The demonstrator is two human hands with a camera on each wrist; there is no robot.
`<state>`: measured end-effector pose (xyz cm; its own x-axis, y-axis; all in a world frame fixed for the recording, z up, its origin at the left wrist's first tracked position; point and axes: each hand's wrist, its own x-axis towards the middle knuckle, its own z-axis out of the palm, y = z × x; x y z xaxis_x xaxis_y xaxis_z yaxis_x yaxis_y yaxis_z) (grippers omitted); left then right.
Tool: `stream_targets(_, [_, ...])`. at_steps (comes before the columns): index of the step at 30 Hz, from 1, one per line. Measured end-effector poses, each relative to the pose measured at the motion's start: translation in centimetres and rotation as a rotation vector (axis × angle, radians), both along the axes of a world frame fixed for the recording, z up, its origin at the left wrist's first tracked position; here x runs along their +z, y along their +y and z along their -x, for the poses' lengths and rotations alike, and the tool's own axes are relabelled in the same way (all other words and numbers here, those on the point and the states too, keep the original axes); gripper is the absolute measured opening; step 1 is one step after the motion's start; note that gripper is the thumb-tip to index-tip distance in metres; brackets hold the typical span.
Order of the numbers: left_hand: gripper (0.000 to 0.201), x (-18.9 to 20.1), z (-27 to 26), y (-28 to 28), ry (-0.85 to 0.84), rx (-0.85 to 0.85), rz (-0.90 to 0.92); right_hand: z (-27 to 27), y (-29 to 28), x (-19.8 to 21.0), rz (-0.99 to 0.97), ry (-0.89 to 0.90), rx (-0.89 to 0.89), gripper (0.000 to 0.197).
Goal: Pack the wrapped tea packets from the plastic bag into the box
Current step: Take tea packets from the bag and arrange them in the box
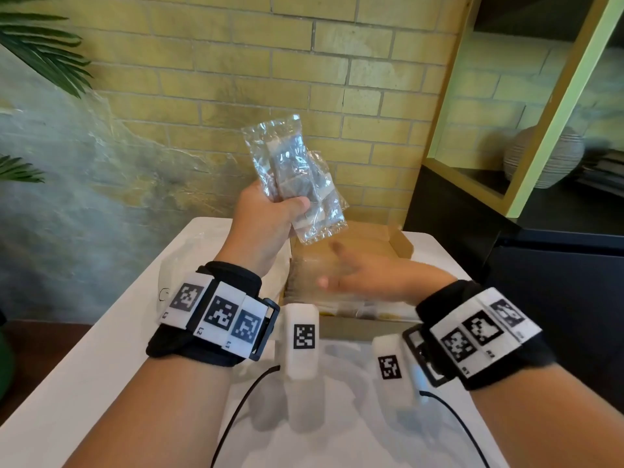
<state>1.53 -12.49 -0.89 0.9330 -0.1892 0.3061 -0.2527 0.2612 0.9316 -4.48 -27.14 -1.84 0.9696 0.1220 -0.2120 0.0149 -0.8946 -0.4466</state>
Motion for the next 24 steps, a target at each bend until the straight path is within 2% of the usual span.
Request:
stream_targets(3, [0.028,-0.1,0.4,-0.2,-0.018,-0.072,-0.042,-0.5,-1.0,1.7,-0.512,-0.242,-0.191,0.068])
stream_targets(5, [0.029,-0.4,0.6,-0.6,-0.025,-0.108,-0.103,-0.9,-1.1,2.1,-0.756,-0.291,-0.236,0.047])
stream_targets(7, [0.029,-0.6,0.7,-1.0,-0.018,-0.131,-0.144,-1.0,-0.8,2.2,-0.811,-0.339,-0.223,0.027])
stream_targets(12, [0.023,-0.7,0.2,-1.0,0.029,-0.104,-0.154,-1.0,-1.3,2.2,-0.779,-0.426,-0.222,0.011])
stream_targets(15, [0.019,-0.7,-0.2,-0.4,0.041,-0.03,-0.149,-0.9,-2.2,2.6,-0.619,-0.52,-0.252,0.016])
stream_targets(18, [0.025,-0.6,-0.5,0.2,0.04,0.007,-0.109,-1.5,-3.3,3.1,-0.226,-0.59,-0.271,0.033])
stream_targets(19, [0.027,-0.6,-0.6,0.4,0.043,0.01,-0.095,-1.8,-3.6,3.1,-0.084,-0.567,-0.26,0.034])
stream_targets(21, [0.028,-0.6,-0.6,0.5,0.051,0.008,-0.084,-2.5,-3.7,2.8,0.17,-0.483,-0.215,0.024])
stream_targets(23, [0.028,-0.6,-0.6,0.5,0.058,0.009,-0.09,-3.1,-3.5,2.1,0.302,-0.363,-0.151,0.009])
stream_targets(24, [0.027,-0.6,-0.6,0.5,0.057,0.008,-0.097,-3.3,-3.4,1.7,0.345,-0.29,-0.116,0.022])
